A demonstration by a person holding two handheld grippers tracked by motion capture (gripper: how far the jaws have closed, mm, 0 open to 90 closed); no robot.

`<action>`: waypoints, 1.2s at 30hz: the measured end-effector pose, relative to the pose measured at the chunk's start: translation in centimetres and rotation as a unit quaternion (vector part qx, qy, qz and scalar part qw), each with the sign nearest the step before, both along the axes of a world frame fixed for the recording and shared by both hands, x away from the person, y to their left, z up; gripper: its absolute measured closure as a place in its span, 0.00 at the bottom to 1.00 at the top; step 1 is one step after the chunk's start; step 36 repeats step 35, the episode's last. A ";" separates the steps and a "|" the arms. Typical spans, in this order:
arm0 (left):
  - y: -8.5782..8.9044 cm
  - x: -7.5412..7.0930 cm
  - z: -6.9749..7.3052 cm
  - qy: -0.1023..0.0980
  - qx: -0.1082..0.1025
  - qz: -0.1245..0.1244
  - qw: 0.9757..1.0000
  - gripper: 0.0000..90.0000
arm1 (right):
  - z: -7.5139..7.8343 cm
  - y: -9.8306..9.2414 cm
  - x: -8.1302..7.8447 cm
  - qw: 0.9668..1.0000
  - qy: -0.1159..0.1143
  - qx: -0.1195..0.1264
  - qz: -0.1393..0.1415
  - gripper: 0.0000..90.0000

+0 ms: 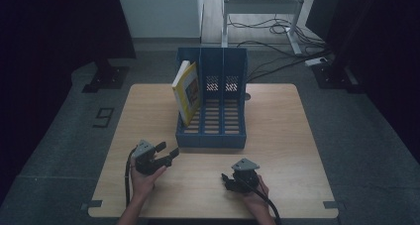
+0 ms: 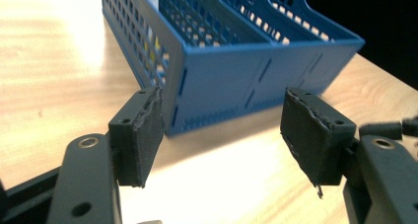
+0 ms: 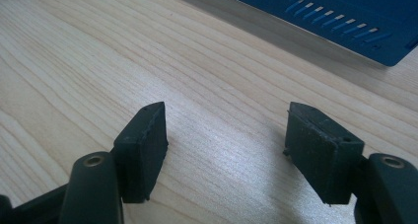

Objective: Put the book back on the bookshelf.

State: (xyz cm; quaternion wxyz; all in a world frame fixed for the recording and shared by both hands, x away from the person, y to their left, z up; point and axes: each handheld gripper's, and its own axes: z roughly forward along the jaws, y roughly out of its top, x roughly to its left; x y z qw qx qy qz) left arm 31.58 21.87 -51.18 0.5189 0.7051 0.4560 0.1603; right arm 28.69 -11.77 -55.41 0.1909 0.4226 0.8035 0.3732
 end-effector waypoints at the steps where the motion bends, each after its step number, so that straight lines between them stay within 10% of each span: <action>1: 0.0 -0.1 -0.2 0.002 -0.001 -0.001 1.000 0.37 | 0.0 0.0 0.0 1.000 0.000 0.000 0.000 0.36; 36: 0.6 -1.1 -2.5 0.035 0.020 -0.005 0.999 0.37 | 0.0 0.2 0.3 1.000 0.001 0.000 0.002 0.35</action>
